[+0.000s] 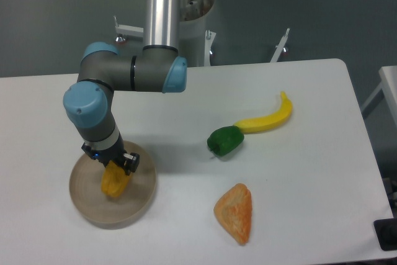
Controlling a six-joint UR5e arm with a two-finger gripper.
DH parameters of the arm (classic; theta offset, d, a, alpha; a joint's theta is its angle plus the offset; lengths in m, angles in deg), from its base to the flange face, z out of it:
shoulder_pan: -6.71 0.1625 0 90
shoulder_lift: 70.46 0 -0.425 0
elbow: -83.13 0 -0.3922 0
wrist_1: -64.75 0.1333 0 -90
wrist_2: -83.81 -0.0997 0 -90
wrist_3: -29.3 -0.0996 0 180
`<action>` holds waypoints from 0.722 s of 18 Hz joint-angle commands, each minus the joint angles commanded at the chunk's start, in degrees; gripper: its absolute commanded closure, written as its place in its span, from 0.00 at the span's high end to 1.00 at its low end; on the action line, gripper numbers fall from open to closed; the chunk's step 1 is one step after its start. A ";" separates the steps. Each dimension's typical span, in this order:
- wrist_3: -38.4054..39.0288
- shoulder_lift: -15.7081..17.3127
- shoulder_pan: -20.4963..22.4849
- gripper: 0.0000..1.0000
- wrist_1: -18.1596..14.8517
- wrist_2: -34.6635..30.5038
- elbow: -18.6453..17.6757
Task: Place the yellow pepper on the plate
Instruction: 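Lower the yellow pepper onto the beige plate, then open the gripper and raise it away from the pepper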
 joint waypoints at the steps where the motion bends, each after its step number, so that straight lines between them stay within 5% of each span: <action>1: 0.00 0.00 0.00 0.73 0.09 0.00 0.00; 6: 0.00 0.35 0.00 1.00 0.09 0.00 0.44; 13: 0.00 3.07 2.80 1.00 0.18 0.00 0.88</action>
